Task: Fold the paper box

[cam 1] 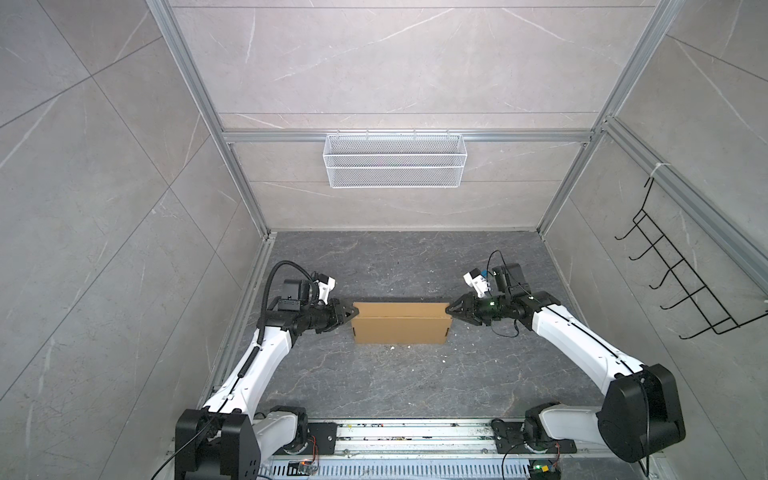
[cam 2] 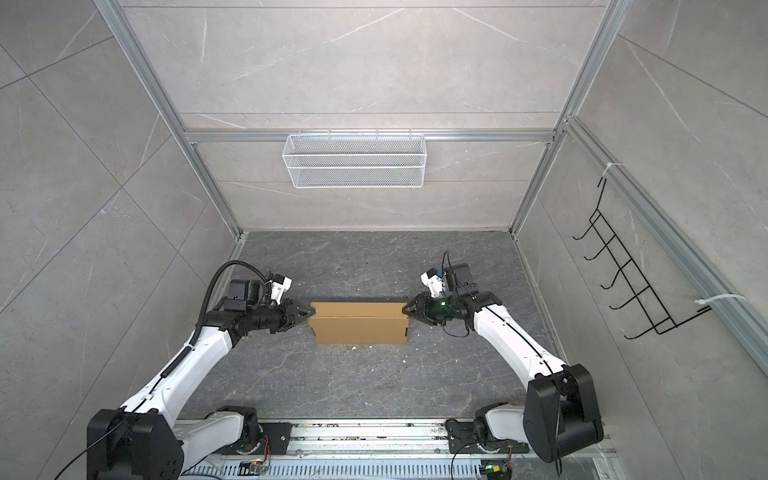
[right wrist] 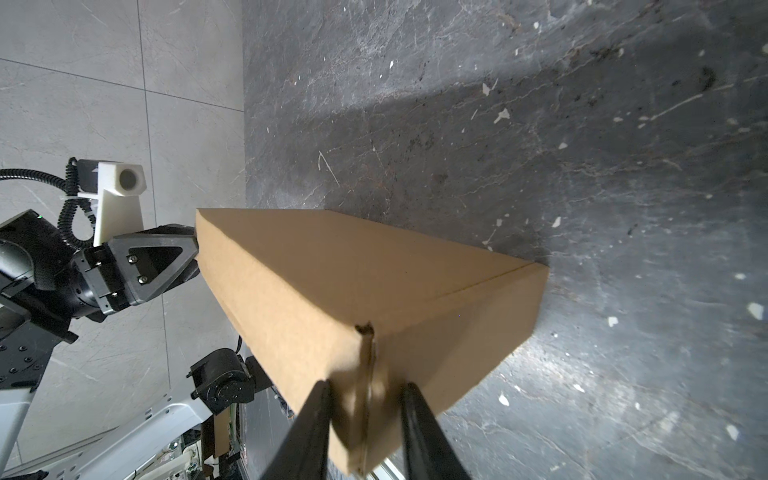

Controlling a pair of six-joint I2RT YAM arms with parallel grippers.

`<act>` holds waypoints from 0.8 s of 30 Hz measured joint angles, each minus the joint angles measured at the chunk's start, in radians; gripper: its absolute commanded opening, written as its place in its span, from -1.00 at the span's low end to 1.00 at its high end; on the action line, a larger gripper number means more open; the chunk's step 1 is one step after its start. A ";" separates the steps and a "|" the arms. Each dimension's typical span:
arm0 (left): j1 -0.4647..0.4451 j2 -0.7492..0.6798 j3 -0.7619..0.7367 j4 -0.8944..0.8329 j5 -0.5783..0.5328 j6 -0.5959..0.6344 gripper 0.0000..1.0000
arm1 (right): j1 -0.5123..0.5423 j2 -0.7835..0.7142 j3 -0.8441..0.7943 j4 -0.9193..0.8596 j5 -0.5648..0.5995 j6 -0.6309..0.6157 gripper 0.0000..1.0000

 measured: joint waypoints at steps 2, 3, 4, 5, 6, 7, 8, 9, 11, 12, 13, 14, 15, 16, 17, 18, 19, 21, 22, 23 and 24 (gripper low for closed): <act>-0.025 -0.004 0.000 0.016 -0.034 -0.012 -0.29 | 0.000 -0.006 0.000 -0.005 0.011 -0.001 -0.38; -0.037 -0.006 -0.001 0.024 -0.051 -0.019 -0.28 | 0.000 -0.009 0.000 -0.008 0.016 -0.003 -0.38; -0.049 -0.009 -0.001 0.034 -0.069 -0.025 -0.29 | 0.000 -0.013 0.000 -0.013 0.023 -0.004 -0.38; -0.061 -0.013 -0.002 0.042 -0.088 -0.032 -0.29 | 0.000 -0.017 0.000 -0.018 0.029 -0.008 -0.38; -0.071 -0.016 -0.004 0.048 -0.102 -0.037 -0.29 | 0.000 -0.021 0.000 -0.022 0.034 -0.011 -0.38; -0.080 -0.020 -0.007 0.055 -0.115 -0.043 -0.29 | 0.000 -0.026 -0.001 -0.027 0.040 -0.016 -0.38; -0.089 -0.026 -0.013 0.065 -0.127 -0.048 -0.29 | 0.000 -0.031 -0.001 -0.035 0.045 -0.023 -0.38; -0.096 -0.031 -0.018 0.071 -0.134 -0.053 -0.29 | 0.000 -0.037 -0.001 -0.043 0.051 -0.031 -0.37; -0.104 -0.041 -0.027 0.084 -0.142 -0.058 -0.29 | 0.000 -0.045 -0.002 -0.056 0.057 -0.041 -0.37; -0.107 -0.044 -0.031 0.088 -0.145 -0.061 -0.29 | 0.000 -0.048 -0.003 -0.060 0.058 -0.046 -0.37; -0.108 -0.047 -0.034 0.093 -0.148 -0.063 -0.28 | 0.000 -0.050 -0.005 -0.061 0.059 -0.051 -0.37; -0.110 -0.050 -0.037 0.095 -0.150 -0.064 -0.28 | 0.000 -0.051 -0.007 -0.060 0.059 -0.055 -0.36; -0.111 -0.055 -0.040 0.098 -0.151 -0.066 -0.29 | 0.000 -0.053 -0.009 -0.060 0.058 -0.057 -0.36; -0.112 -0.058 -0.044 0.100 -0.153 -0.068 -0.28 | 0.000 -0.055 -0.011 -0.060 0.058 -0.059 -0.36; -0.113 -0.063 -0.048 0.103 -0.154 -0.069 -0.28 | 0.000 -0.058 -0.014 -0.060 0.056 -0.061 -0.35; -0.113 -0.069 -0.053 0.105 -0.155 -0.071 -0.28 | 0.000 -0.060 -0.016 -0.059 0.055 -0.063 -0.33; -0.114 -0.074 -0.058 0.108 -0.156 -0.075 -0.27 | 0.000 -0.062 -0.018 -0.059 0.054 -0.064 -0.32; -0.116 -0.085 -0.067 0.113 -0.158 -0.079 -0.26 | 0.000 -0.069 -0.026 -0.060 0.051 -0.067 -0.30; -0.117 -0.091 -0.070 0.112 -0.160 -0.080 -0.26 | 0.000 -0.074 -0.029 -0.060 0.051 -0.068 -0.30; -0.119 -0.096 -0.073 0.112 -0.161 -0.081 -0.26 | 0.000 -0.078 -0.032 -0.061 0.049 -0.069 -0.30; -0.120 -0.100 -0.076 0.111 -0.163 -0.082 -0.26 | 0.001 -0.083 -0.037 -0.061 0.048 -0.071 -0.29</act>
